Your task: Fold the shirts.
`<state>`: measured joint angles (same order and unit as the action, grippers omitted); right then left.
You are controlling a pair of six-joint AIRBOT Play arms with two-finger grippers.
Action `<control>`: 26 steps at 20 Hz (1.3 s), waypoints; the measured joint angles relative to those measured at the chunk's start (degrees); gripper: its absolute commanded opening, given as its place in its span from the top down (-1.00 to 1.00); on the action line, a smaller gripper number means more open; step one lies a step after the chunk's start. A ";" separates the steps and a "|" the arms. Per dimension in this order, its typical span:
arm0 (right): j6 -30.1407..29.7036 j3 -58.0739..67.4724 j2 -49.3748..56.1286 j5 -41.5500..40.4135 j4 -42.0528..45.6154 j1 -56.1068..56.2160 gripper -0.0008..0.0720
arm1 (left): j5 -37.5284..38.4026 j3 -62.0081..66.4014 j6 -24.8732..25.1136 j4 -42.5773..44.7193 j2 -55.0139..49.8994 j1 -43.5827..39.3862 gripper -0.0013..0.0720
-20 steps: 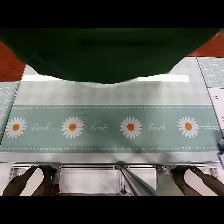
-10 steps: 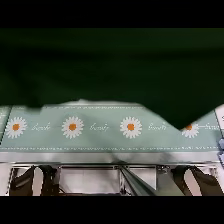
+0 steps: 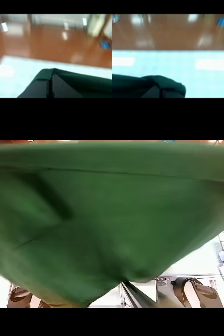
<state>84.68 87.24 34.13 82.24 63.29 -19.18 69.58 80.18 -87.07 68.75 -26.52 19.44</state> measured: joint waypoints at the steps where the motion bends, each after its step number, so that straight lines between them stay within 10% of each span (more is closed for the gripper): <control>1: -0.55 -3.63 0.79 -0.94 -1.29 0.00 0.92 | -0.17 -2.19 0.48 -1.84 -2.40 -0.15 0.90; 14: -11.37 -13.20 48.33 -28.63 -16.50 7.45 0.92 | -17.97 -2.16 6.67 -17.29 -58.03 -9.05 0.90; 26: -9.01 -0.46 65.09 -14.58 -16.02 4.72 0.92 | -3.52 4.31 5.99 -16.41 -70.10 -7.37 0.90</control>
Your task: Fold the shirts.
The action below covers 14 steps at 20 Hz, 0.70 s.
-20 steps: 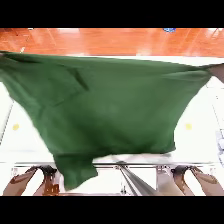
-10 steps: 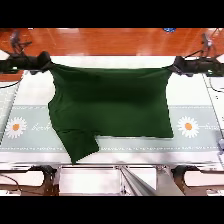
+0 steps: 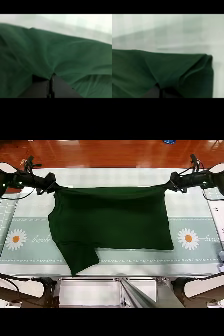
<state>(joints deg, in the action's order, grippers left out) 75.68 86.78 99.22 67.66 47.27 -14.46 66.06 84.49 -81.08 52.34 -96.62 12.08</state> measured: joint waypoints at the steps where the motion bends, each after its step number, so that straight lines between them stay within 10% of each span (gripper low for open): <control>1: 0.07 0.09 -0.22 1.92 1.66 -0.61 0.92 | 1.64 -0.04 0.33 0.83 0.09 0.33 0.90; 11: 1.09 -8.11 -0.79 7.56 11.08 -1.46 0.92 | 8.33 -6.60 4.20 4.66 0.24 1.01 0.87; 12: 1.14 -8.90 -0.79 7.30 11.10 -1.46 0.71 | 8.52 -6.99 4.20 4.74 0.22 1.03 0.42; 13: 1.53 -9.55 -0.79 7.19 11.30 -1.46 0.05 | 8.81 -7.21 3.78 4.83 0.22 1.03 -0.41; 14: 2.03 -9.94 -0.83 7.04 11.43 -1.46 -0.14 | 9.22 -7.34 2.62 4.96 0.22 1.11 -0.41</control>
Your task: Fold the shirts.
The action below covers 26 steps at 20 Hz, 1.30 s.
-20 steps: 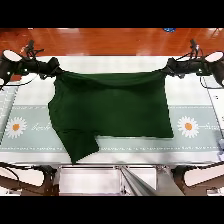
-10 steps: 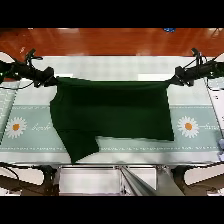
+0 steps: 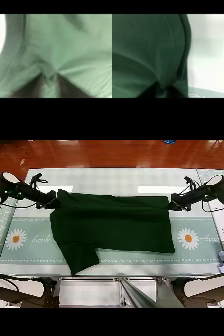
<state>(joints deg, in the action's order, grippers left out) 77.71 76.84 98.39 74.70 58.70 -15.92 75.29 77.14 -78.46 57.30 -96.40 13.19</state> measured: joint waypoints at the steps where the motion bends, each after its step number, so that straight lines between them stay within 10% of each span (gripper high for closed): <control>1: 0.39 -0.11 -0.09 0.35 -0.22 -0.13 -0.14 | 1.25 0.00 -0.63 0.02 0.00 0.22 -0.41; 8: 2.78 -0.26 -10.97 4.98 0.96 -6.93 -0.14 | 9.14 -3.82 -1.36 2.14 8.59 7.58 -0.41; 17: 0.07 -30.67 -37.18 -2.93 -0.52 -16.44 -0.14 | -0.42 -44.24 4.96 -4.24 33.42 27.30 -0.41; 26: -2.21 -37.90 -42.49 -4.39 -4.98 -17.81 -0.14 | -6.62 -57.99 5.53 -9.75 36.87 20.81 -0.41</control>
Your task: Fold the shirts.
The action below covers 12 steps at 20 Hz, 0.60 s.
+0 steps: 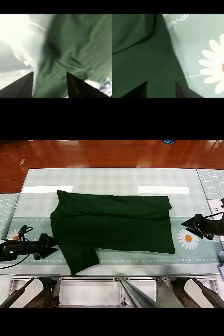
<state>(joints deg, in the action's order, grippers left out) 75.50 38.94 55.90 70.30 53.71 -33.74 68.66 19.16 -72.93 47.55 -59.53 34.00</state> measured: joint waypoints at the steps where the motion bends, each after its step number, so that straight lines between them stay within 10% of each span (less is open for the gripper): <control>1: -0.07 -0.11 -0.07 -0.07 -0.17 -0.02 -0.14 | -1.14 -0.33 -0.50 -0.76 -0.07 -2.27 -0.41; 4: -0.11 -0.28 -0.22 -0.50 -0.63 -0.87 -0.14 | -3.89 -0.85 -1.53 -2.05 -1.33 -9.51 -0.37; 6: -0.11 -0.35 -0.24 -1.40 -0.35 -3.91 -0.14 | -5.29 -1.07 -1.60 -1.53 -2.23 -12.57 0.82; 12: 4.26 -5.29 -0.24 0.35 7.43 -10.93 -0.14 | -6.51 -0.90 -0.92 -0.90 -3.08 -14.73 0.90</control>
<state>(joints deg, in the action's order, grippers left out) 79.77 33.65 55.66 70.65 61.14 -44.66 62.15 18.26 -73.84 46.65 -62.61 19.27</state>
